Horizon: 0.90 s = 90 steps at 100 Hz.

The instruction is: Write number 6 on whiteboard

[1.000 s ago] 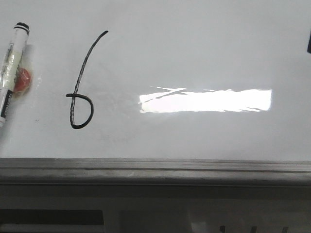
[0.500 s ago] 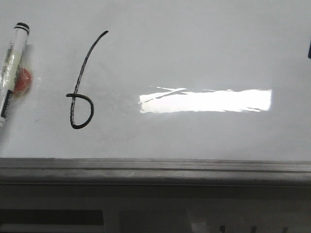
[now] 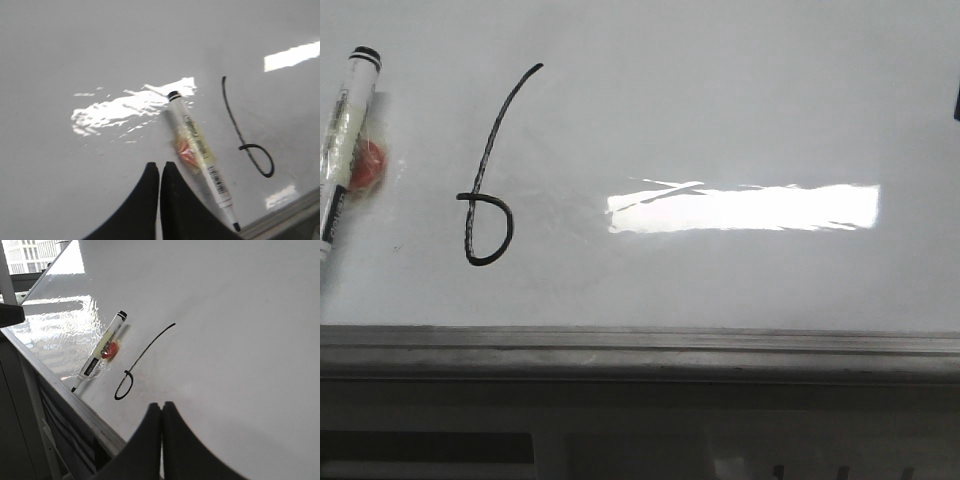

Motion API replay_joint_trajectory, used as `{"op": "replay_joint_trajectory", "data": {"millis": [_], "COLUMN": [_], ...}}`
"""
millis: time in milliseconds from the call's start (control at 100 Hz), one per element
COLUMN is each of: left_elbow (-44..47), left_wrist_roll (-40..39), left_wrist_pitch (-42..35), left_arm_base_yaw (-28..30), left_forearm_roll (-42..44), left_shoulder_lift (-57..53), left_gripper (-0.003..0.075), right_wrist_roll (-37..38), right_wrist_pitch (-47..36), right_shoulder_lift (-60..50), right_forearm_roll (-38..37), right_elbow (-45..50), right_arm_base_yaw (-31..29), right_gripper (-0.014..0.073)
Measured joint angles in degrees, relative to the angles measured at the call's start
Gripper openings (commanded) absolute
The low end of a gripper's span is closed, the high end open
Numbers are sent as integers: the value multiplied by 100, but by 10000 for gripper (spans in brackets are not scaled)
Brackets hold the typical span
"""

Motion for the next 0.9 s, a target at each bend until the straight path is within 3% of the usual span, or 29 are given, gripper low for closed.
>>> {"op": "replay_joint_trajectory", "data": {"millis": [300, 440, 570, 900], "left_elbow": [897, 1123, 1123, 1123], "left_wrist_roll": [-456, -469, -471, -667], "left_wrist_pitch": [-767, -995, -1050, 145], "left_arm_base_yaw": [1757, 2289, 2446, 2470], "left_forearm_roll": [97, 97, 97, 87], "left_shoulder_lift": [0, 0, -151, -283], "left_gripper": [-20, -20, -20, -20], "right_wrist_roll": [-8, -8, -8, -8], "right_wrist_pitch": [0, 0, 0, 0], "right_shoulder_lift": [0, 0, 0, 0], "right_forearm_roll": [0, 0, 0, 0], "right_elbow": [0, 0, 0, 0], "right_arm_base_yaw": [0, 0, 0, 0], "right_gripper": [-64, -64, -64, -64]}}
